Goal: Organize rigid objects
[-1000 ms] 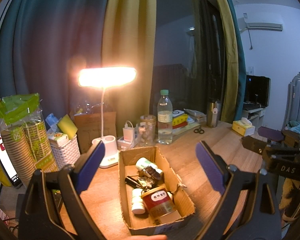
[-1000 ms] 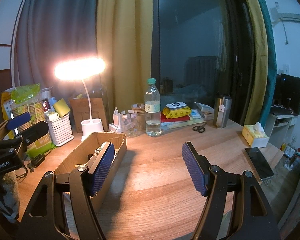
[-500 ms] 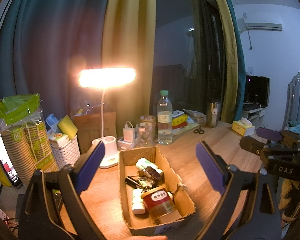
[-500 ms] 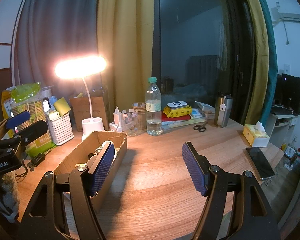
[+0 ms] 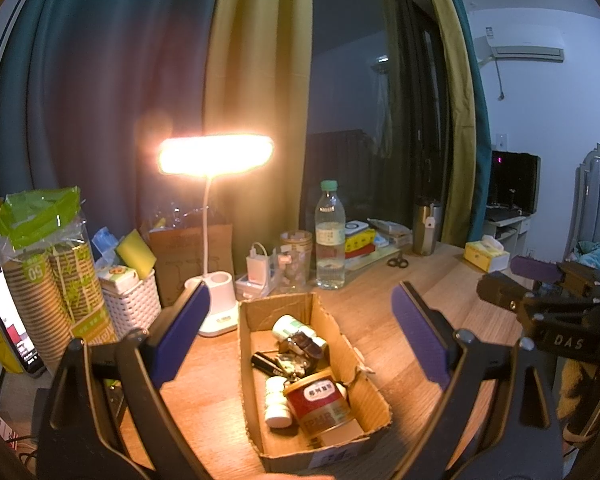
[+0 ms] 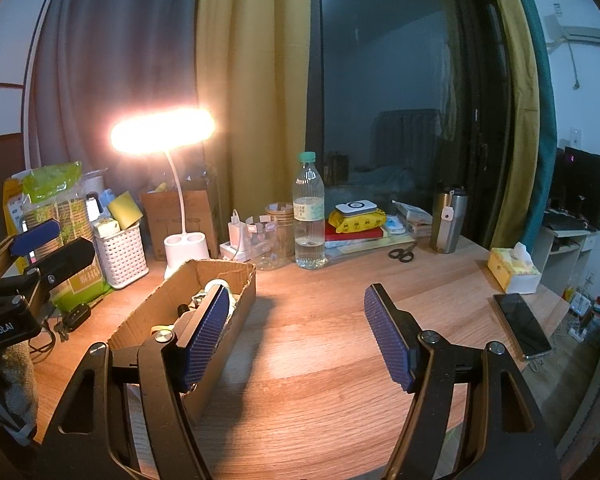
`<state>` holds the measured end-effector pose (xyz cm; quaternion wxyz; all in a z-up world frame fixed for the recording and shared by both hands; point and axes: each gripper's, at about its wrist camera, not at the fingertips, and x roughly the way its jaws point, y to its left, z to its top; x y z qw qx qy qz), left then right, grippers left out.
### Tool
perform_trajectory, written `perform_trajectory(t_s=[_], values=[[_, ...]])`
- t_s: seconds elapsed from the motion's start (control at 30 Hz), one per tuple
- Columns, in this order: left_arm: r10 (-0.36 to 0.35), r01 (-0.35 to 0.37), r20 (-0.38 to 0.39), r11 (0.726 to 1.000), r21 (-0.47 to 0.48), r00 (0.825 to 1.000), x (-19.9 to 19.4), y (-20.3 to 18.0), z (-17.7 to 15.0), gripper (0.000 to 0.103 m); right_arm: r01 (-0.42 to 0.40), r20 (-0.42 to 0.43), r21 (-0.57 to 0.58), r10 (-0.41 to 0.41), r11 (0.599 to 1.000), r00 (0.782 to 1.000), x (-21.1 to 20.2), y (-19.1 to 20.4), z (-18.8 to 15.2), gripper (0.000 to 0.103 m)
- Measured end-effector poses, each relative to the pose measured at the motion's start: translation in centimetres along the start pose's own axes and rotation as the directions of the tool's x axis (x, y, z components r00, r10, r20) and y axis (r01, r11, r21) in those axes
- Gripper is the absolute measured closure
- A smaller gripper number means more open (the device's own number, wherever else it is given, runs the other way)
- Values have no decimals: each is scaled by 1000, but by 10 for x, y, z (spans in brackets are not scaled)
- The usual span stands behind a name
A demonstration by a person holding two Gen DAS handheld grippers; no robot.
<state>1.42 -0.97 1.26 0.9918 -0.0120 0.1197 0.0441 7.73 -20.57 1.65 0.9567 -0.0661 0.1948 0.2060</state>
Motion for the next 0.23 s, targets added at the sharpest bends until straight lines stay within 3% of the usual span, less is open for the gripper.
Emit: perform_trajectory(t_s=[0.23], values=[[2,-2,-6,1000,-2,1000,0,0,1,10,-3,-7,-2,3,1000,1000,4,3,-2,30]])
